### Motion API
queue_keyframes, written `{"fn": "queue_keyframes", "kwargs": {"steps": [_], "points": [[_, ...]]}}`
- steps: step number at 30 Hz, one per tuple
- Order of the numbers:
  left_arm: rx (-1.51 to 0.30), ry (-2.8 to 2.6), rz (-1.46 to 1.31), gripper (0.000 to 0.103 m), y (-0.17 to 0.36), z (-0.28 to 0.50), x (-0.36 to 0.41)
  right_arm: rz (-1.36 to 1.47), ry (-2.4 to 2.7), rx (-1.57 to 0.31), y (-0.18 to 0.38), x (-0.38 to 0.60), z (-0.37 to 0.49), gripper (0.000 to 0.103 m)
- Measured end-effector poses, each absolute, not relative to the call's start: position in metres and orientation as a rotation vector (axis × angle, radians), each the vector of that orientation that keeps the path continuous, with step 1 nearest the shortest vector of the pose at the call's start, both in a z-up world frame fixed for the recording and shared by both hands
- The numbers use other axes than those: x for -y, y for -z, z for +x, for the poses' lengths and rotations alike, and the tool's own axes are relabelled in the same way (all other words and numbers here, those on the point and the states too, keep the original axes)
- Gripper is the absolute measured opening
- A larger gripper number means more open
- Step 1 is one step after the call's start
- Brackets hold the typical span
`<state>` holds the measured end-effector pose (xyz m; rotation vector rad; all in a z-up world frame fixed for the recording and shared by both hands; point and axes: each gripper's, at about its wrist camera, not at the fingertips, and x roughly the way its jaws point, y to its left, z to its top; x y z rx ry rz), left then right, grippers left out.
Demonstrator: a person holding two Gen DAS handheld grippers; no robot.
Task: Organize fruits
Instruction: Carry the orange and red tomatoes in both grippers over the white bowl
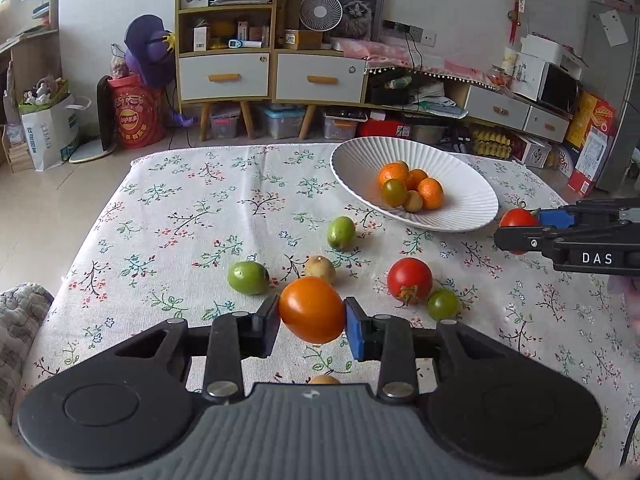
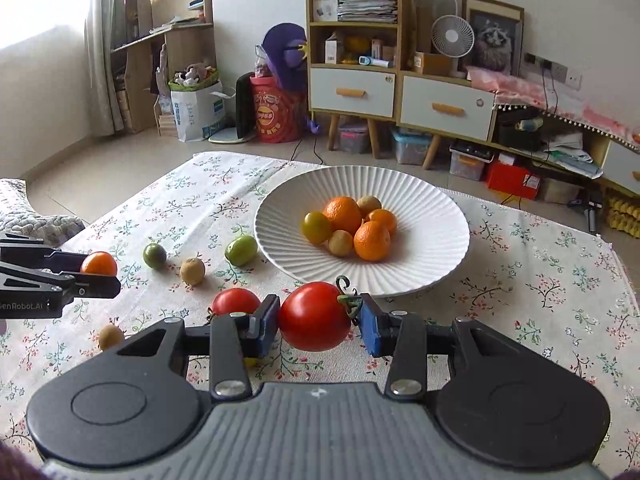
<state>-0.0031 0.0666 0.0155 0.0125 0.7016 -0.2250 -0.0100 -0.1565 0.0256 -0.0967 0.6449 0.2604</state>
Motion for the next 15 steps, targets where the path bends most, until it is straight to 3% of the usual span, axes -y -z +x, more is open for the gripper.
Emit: {"fn": "queue_keyframes", "kwargs": {"steps": [15], "points": [[-0.679, 0.283, 0.024, 0.031, -0.026, 0.033, -0.016, -0.024, -0.203, -0.623, -0.040, 0.171, 0.023, 0.039]]}}
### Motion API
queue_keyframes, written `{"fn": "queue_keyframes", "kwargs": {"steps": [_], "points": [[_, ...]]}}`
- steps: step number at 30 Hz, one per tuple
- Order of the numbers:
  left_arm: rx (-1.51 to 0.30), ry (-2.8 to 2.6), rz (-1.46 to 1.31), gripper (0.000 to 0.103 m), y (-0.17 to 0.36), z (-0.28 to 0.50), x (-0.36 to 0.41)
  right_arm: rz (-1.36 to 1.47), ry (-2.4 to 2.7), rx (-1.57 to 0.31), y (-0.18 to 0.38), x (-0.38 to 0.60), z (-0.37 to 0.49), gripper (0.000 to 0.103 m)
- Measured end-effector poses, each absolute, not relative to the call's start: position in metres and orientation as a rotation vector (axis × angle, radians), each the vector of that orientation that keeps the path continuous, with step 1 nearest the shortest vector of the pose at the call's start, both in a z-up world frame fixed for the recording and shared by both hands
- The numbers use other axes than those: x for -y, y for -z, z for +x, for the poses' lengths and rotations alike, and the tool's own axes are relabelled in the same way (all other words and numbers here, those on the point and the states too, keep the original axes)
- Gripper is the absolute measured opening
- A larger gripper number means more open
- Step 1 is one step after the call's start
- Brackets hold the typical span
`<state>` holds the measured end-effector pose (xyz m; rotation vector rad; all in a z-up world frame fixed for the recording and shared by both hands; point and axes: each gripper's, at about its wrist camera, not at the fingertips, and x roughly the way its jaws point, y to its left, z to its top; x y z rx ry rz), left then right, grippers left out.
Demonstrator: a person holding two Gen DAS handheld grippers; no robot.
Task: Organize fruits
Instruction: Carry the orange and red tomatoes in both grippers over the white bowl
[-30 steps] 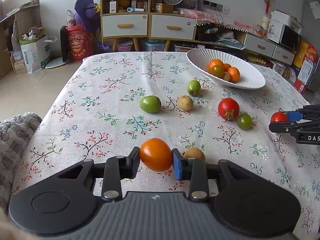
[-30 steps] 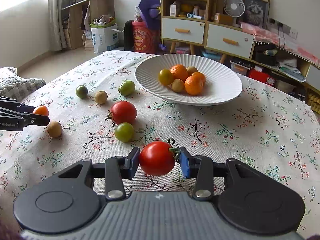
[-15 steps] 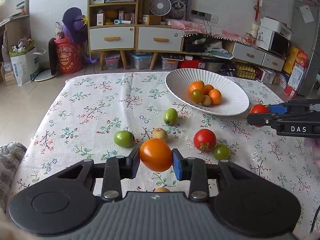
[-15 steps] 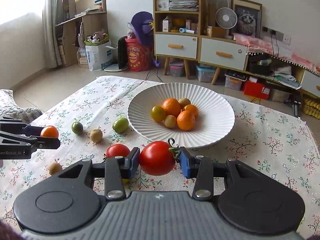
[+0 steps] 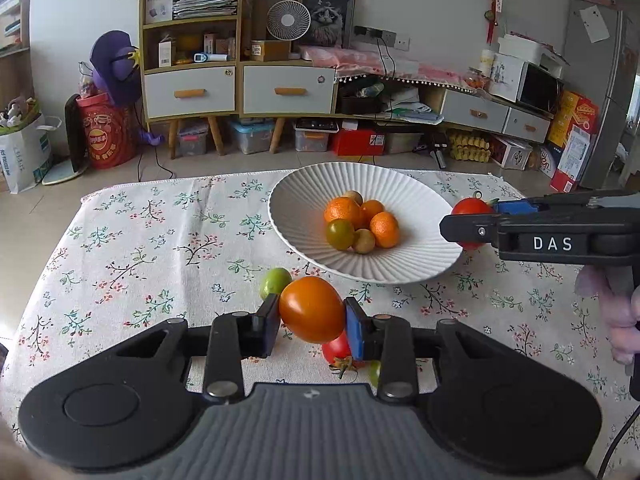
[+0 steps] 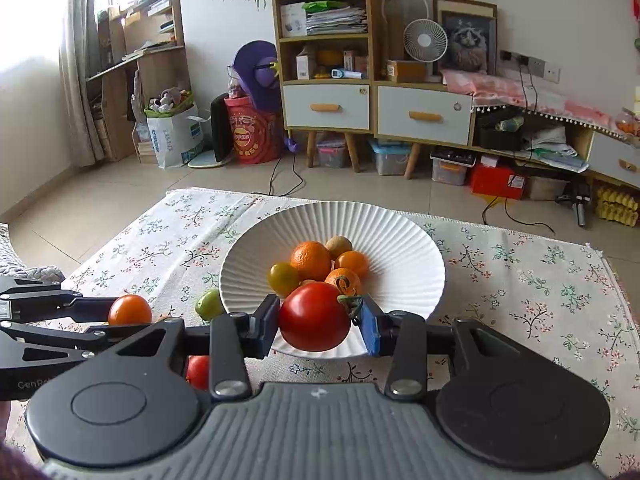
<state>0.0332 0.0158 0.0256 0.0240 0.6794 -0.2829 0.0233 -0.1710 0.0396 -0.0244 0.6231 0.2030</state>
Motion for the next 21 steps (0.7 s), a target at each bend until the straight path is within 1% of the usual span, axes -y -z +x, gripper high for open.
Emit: {"fn": "queue_keyframes", "kwargs": {"steps": [16, 21], "points": [[-0.643, 0.338, 0.054, 0.031, -0.021, 0.071, 0.028, 0.001, -0.184, -0.667, -0.032, 0.193, 0.048, 0.039], [-0.677, 0.348, 0.060, 0.031, -0.011, 0.081, 0.036, 0.025, -0.179, -0.700, -0.025, 0.200, 0.060, 0.039]]}}
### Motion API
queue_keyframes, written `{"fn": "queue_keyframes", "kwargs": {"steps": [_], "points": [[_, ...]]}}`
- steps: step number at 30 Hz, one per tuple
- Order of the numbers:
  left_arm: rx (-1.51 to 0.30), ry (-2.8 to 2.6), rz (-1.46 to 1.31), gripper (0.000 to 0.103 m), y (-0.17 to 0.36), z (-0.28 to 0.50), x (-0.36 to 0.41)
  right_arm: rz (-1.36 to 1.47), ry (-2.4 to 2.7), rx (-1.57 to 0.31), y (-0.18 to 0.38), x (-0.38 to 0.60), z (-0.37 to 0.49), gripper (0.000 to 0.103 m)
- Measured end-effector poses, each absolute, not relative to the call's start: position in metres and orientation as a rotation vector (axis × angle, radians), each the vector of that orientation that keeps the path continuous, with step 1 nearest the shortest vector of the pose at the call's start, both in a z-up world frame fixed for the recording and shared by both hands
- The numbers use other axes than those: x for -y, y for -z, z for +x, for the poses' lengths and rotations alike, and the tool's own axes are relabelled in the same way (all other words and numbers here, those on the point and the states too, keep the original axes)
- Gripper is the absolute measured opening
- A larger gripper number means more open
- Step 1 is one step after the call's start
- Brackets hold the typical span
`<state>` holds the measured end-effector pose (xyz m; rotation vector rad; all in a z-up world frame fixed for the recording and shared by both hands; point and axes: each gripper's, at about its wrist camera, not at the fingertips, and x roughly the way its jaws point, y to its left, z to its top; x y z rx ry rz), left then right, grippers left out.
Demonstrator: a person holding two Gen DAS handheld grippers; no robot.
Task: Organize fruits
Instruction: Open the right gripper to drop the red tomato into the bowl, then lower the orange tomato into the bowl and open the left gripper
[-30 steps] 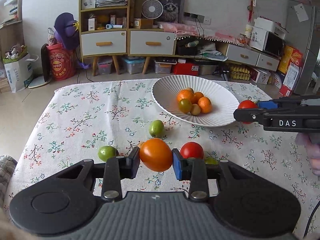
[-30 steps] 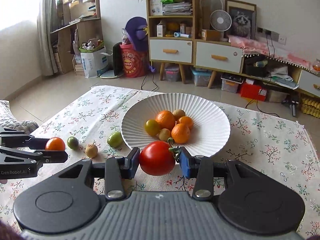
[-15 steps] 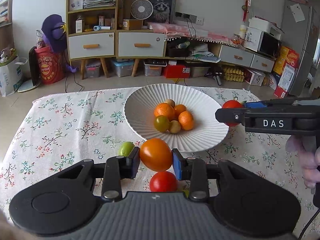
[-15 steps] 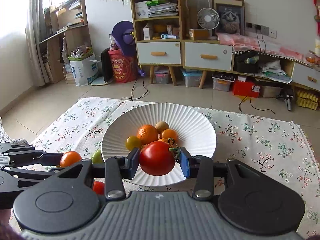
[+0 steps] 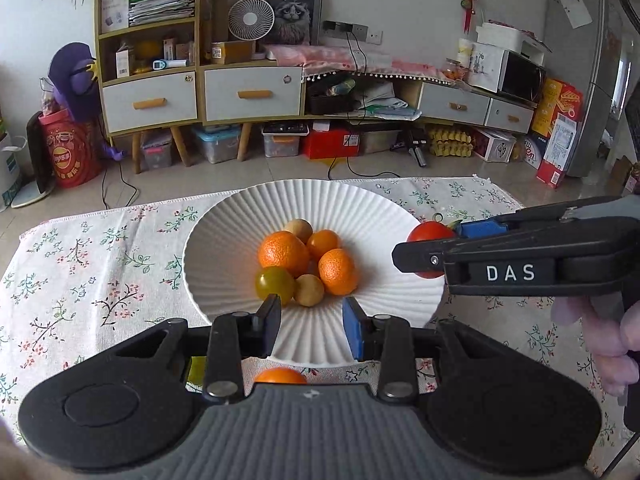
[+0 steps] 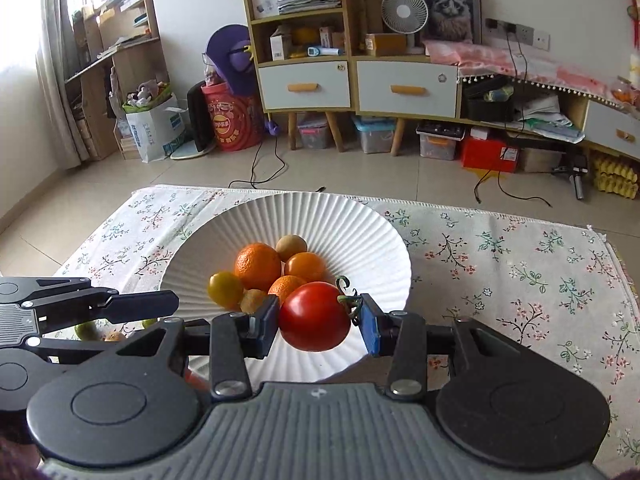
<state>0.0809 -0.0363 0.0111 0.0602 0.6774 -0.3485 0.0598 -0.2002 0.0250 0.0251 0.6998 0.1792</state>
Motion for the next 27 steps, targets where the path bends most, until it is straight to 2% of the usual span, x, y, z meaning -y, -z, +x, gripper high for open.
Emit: {"fn": "queue_keyframes", "kwargs": {"steps": [8, 11, 13, 25, 27], "points": [[-0.720, 0.352, 0.039, 0.033, -0.013, 0.082, 0.024, 0.064, -0.161, -0.721, -0.020, 0.211, 0.070, 0.035], [-0.765, 0.380, 0.028, 0.042, -0.014, 0.082, 0.017, 0.081, -0.166, -0.721, -0.021, 0.214, 0.069, 0.034], [-0.786, 0.383, 0.038, 0.044, -0.013, 0.079, 0.014, 0.074, -0.166, -0.724, -0.021, 0.213, 0.068, 0.034], [-0.882, 0.402, 0.186, 0.044, 0.015, 0.083, 0.041, 0.059, -0.176, -0.739, -0.021, 0.211, 0.068, 0.035], [-0.880, 0.394, 0.188, 0.036, 0.016, 0.085, 0.041, 0.051, -0.183, -0.740, -0.022, 0.211, 0.066, 0.035]]}}
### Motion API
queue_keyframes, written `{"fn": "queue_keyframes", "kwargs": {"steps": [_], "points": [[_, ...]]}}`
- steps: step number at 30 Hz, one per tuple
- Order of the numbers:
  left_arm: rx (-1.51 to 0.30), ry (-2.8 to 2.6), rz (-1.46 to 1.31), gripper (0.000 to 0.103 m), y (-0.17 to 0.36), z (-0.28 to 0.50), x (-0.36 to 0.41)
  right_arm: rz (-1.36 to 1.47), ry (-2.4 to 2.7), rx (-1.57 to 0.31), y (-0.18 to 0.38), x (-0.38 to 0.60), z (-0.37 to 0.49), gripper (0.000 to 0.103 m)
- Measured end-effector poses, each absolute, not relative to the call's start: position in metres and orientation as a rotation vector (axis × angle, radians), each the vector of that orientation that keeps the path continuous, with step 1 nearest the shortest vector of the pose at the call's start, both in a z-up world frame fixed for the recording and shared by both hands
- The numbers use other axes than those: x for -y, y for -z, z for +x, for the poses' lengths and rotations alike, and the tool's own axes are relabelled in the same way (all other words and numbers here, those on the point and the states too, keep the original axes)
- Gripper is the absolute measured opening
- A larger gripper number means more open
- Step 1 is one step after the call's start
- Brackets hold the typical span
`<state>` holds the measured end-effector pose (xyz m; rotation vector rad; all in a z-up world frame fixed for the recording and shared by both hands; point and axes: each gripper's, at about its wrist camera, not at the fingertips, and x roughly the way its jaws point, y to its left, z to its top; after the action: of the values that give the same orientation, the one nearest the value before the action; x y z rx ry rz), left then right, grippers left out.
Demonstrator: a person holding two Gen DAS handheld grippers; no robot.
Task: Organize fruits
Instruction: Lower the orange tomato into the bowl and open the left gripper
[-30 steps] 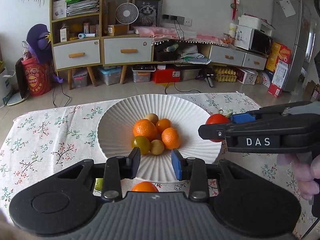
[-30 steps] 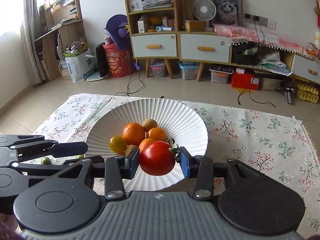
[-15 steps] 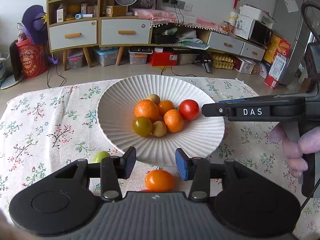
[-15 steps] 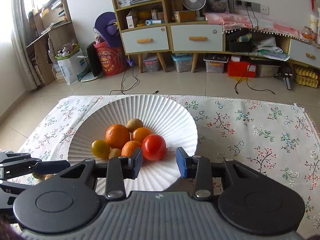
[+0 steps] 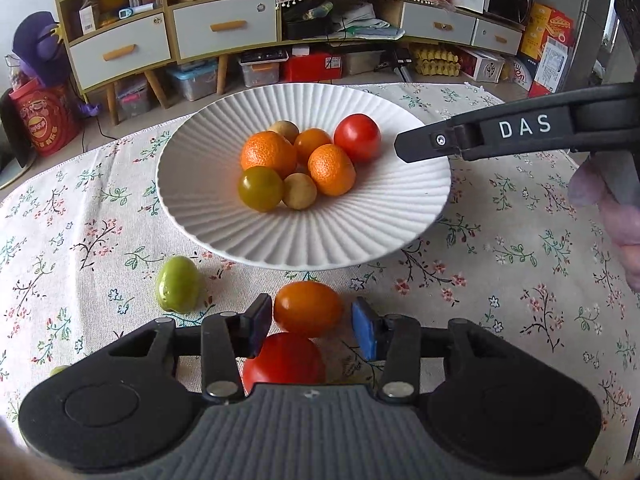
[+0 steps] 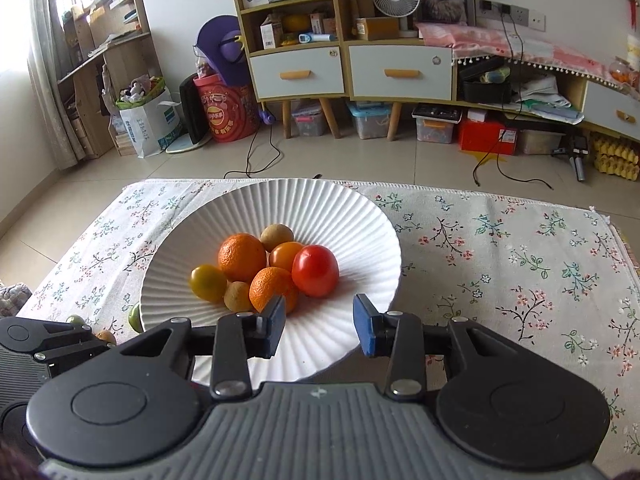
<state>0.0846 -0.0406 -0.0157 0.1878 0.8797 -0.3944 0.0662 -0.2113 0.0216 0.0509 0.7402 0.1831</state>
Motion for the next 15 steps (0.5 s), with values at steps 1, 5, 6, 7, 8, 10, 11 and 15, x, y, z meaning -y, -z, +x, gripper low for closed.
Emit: {"fn": "queue_keyframes", "kwargs": {"steps": [1, 5, 6, 7, 8, 10, 11, 15], "points": [[-0.880, 0.394, 0.187, 0.036, 0.015, 0.084, 0.040, 0.050, -0.185, -0.740, -0.022, 0.212, 0.066, 0.035], [-0.890, 0.424, 0.202, 0.035, 0.008, 0.079, 0.040, 0.047, -0.187, -0.734, -0.024, 0.214, 0.063, 0.035], [-0.890, 0.444, 0.200, 0.035, 0.005, 0.074, 0.040, 0.049, -0.187, -0.732, -0.025, 0.216, 0.063, 0.035], [-0.888, 0.465, 0.198, 0.035, 0.002, 0.070, 0.040, 0.052, -0.186, -0.730, -0.026, 0.216, 0.062, 0.035], [-0.883, 0.482, 0.197, 0.035, -0.001, 0.068, 0.040, 0.055, -0.184, -0.728, -0.026, 0.217, 0.062, 0.035], [-0.849, 0.525, 0.191, 0.035, -0.010, 0.059, 0.043, 0.060, -0.180, -0.725, -0.027, 0.219, 0.062, 0.035], [-0.833, 0.538, 0.186, 0.035, -0.014, 0.057, 0.045, 0.064, -0.176, -0.724, -0.027, 0.220, 0.061, 0.035], [-0.751, 0.541, 0.161, 0.035, -0.023, 0.059, 0.053, 0.073, -0.165, -0.717, -0.028, 0.223, 0.061, 0.035]]}}
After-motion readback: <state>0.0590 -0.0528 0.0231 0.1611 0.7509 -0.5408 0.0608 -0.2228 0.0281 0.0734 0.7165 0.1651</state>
